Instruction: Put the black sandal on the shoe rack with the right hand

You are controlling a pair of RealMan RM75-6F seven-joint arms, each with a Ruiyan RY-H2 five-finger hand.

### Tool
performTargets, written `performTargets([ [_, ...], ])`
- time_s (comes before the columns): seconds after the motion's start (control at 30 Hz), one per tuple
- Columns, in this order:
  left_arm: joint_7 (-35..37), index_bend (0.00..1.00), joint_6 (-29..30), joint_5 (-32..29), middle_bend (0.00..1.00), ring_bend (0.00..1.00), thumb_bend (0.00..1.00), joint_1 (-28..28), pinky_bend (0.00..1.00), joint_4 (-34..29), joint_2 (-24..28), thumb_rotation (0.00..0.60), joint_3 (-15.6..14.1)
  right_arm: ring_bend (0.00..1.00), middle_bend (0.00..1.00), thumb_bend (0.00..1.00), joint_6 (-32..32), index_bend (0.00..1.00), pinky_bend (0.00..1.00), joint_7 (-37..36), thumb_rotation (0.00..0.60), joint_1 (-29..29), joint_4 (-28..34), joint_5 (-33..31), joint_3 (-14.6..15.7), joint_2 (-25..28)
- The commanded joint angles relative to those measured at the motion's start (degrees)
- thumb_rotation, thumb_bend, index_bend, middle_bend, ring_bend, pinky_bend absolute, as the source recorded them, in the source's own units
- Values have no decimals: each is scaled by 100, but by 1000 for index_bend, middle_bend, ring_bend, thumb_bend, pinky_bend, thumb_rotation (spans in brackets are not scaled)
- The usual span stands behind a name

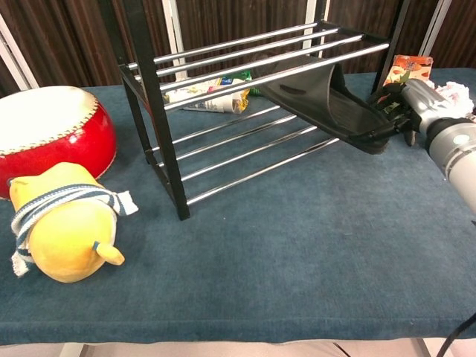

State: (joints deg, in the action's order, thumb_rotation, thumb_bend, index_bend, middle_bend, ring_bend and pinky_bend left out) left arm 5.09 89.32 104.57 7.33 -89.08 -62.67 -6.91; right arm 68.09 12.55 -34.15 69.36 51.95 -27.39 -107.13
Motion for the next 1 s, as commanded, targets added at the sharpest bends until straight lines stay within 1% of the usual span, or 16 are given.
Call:
performTargets([
  [0.03,7,268,6,-4,263,259,399,-4,423,-1,3,600,2,644,549,352,-28,653,797,48,600,-251,-344,-136,-194,-257],
  [0.2,30,276,11,-21,262,258,398,-6,423,4,8,600,11,637,548,351,-66,631,792,-41,600,-471,-719,-255,-374,-489],
  [0.3,48,277,-15,-44,263,258,398,1,423,1,14,600,15,603,548,351,-141,584,764,-193,600,-554,-897,-283,-438,-573],
  [0.4,47,279,-32,-56,263,258,398,5,423,-5,15,600,17,552,543,351,-251,531,717,-269,600,-597,-1024,-282,-415,-605],
  [0.47,44,281,-39,-55,263,258,398,9,423,-8,17,600,18,497,514,351,-321,453,660,-391,600,-630,-1097,-272,-428,-641],
  [0.53,39,283,-50,-64,263,258,398,12,423,-5,12,600,21,412,452,351,-421,354,566,-605,600,-688,-1207,-241,-453,-714],
  [0.6,36,284,-65,-88,264,259,399,11,423,-12,13,600,25,345,400,343,-500,297,487,-719,600,-748,-1317,-217,-449,-787],
  [0.77,38,286,-69,-100,265,260,399,10,424,-21,21,600,30,191,289,310,-565,201,314,-956,600,-862,-1619,-96,-399,-981],
  [0.9,60,286,-46,-79,265,260,398,4,424,-15,28,600,24,128,226,307,-573,148,245,-1070,600,-889,-1793,-46,-377,-1069],
  [1.0,70,286,-54,-82,265,260,398,6,424,-14,29,600,23,105,201,307,-583,137,223,-1136,600,-884,-1861,2,-348,-1090],
])
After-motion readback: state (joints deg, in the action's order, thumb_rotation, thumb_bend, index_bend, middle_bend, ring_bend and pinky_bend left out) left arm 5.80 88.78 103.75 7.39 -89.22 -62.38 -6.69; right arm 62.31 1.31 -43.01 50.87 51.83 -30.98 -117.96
